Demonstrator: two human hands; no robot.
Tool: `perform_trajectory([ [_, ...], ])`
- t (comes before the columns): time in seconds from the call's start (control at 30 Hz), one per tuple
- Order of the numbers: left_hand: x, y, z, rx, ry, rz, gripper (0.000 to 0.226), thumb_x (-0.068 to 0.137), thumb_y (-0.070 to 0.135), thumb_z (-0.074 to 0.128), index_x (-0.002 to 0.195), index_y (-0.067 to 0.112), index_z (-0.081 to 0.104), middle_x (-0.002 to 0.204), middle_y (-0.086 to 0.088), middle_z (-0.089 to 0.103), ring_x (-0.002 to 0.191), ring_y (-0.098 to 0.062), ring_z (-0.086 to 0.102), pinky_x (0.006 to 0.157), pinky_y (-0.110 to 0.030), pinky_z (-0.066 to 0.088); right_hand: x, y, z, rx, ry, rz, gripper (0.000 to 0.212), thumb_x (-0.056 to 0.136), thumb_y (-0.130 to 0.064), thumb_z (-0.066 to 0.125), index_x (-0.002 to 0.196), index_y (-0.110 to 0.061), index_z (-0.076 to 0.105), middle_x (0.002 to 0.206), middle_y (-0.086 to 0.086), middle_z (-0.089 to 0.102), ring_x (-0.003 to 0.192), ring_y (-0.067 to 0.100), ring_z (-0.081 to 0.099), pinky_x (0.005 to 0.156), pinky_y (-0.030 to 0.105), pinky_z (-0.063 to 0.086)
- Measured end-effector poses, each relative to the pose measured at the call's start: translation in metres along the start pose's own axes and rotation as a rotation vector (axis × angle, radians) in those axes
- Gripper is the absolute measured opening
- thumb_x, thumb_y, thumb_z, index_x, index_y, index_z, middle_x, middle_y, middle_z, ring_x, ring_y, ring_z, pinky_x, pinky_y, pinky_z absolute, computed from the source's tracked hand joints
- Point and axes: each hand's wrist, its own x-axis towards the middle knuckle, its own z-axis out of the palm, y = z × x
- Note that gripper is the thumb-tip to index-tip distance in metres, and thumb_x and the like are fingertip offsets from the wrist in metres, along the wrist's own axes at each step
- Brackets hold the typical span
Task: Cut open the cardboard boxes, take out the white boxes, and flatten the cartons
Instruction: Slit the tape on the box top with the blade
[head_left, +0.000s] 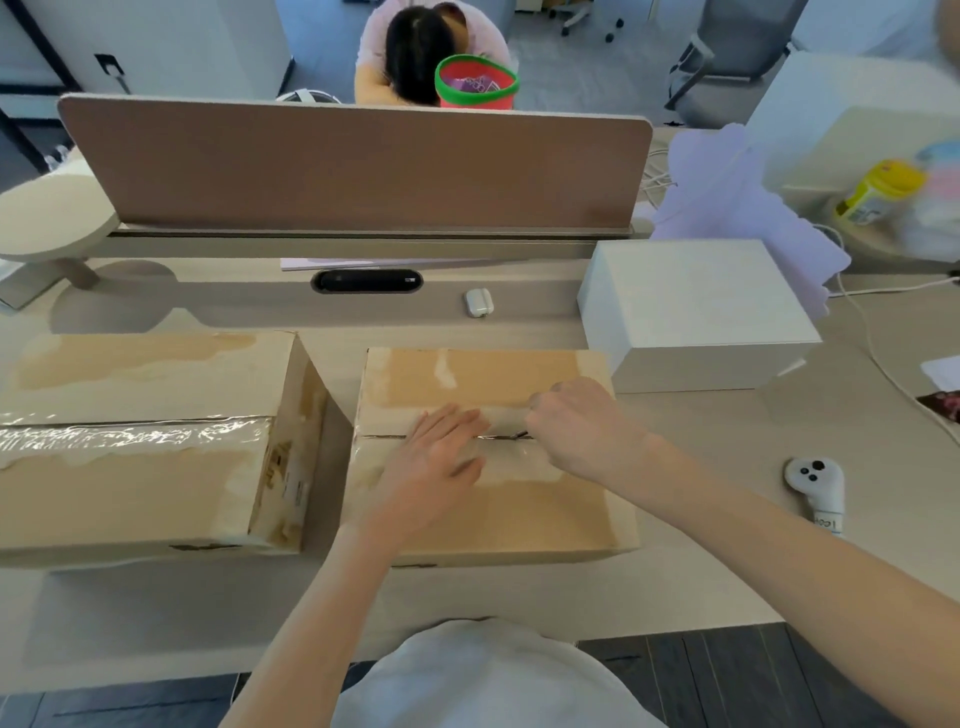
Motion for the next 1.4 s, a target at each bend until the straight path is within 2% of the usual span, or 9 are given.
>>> perform_trajectory([
  [0.1,0.006,0.015,0.012,0.007,-0.019,0.021,0.043,0.095,0.026,0.059,0.138,0.023,0.053,0.148,0.008,0.044,0.145,-0.013,0.026,0.121,-0.031,0.011,-0.012,0.013,0.004,0.001,-0.018,0.02,0.02,0.089,-0.001,0.048,0.095,-0.016,0.061,0.075,0.0,0.046,0.095,0.027,0.06,0.064,0.033,0.029],
  [0.23,0.013,0.035,0.027,0.025,-0.049,0.051,0.043,0.096,0.033,0.051,0.137,0.019,0.054,0.148,0.007,0.045,0.144,-0.015,0.028,0.116,-0.019,0.008,-0.026,0.029,0.013,-0.003,-0.018,0.045,0.02,0.09,-0.001,0.048,0.099,-0.014,0.061,0.097,0.004,0.061,0.096,0.028,0.06,0.064,0.034,0.03],
  [0.43,0.021,0.056,0.044,0.04,-0.078,0.059,0.041,0.097,0.024,0.055,0.138,0.019,0.053,0.149,0.006,0.043,0.145,-0.015,0.026,0.12,-0.026,0.01,-0.044,0.048,0.026,-0.013,0.0,0.075,0.022,0.09,0.001,0.048,0.103,-0.011,0.061,0.103,0.007,0.061,0.097,0.029,0.061,0.064,0.034,0.031],
  [0.53,0.025,0.066,0.049,0.06,-0.106,0.059,0.042,0.097,0.032,0.049,0.136,0.019,0.055,0.147,0.006,0.046,0.143,-0.015,0.03,0.12,-0.036,0.021,-0.05,0.06,0.033,-0.016,-0.026,0.095,0.024,0.089,0.002,0.048,0.105,-0.01,0.062,0.107,0.008,0.062,0.101,0.03,0.06,0.067,0.032,0.034],
  [0.67,0.029,0.08,0.06,0.082,-0.078,0.071,0.054,0.088,0.045,0.035,0.126,0.019,0.064,0.137,0.006,0.054,0.13,-0.013,0.04,0.111,-0.028,0.032,-0.056,0.077,0.044,-0.026,-0.028,0.096,0.025,0.087,0.002,0.051,0.104,-0.012,0.064,0.104,0.006,0.065,0.098,0.029,0.062,0.067,0.031,0.038],
  [0.87,0.03,0.097,0.068,0.079,-0.03,0.076,0.032,0.092,0.022,0.056,0.121,0.015,0.066,0.12,0.007,0.06,0.116,-0.011,0.044,0.095,-0.031,0.044,-0.067,0.104,0.068,-0.082,-0.088,0.161,0.018,0.088,-0.002,0.059,0.097,-0.017,0.063,0.104,0.001,0.066,0.096,0.023,0.064,0.067,0.027,0.039],
  [1.1,0.037,0.115,0.071,0.26,-0.111,0.007,0.041,0.094,0.024,0.05,0.133,0.014,0.053,0.126,0.002,0.05,0.119,-0.016,0.044,0.089,-0.036,0.05,-0.093,0.118,0.104,0.278,0.064,0.356,0.017,0.09,-0.011,0.045,0.095,-0.021,0.058,0.104,0.004,0.061,0.086,0.03,0.056,0.061,0.029,0.032],
  [1.23,0.034,0.118,0.074,0.337,-0.135,-0.012,0.048,0.092,0.032,0.034,0.131,0.012,0.052,0.126,0.001,0.048,0.119,-0.018,0.044,0.084,-0.038,0.053,-0.095,0.099,0.123,0.569,0.222,0.406,0.021,0.097,-0.024,0.044,0.112,-0.024,0.058,0.097,0.002,0.063,0.087,0.029,0.059,0.063,0.033,0.042],
  [1.4,0.034,0.111,0.072,0.344,-0.085,0.019,0.052,0.086,0.036,0.026,0.117,0.012,0.06,0.107,0.0,0.052,0.105,-0.021,0.05,0.073,-0.04,0.054,-0.096,0.077,0.131,0.825,0.301,0.503,0.017,0.092,-0.023,0.044,0.092,-0.016,0.061,0.072,0.003,0.057,0.07,0.027,0.052,0.058,0.033,0.044],
])
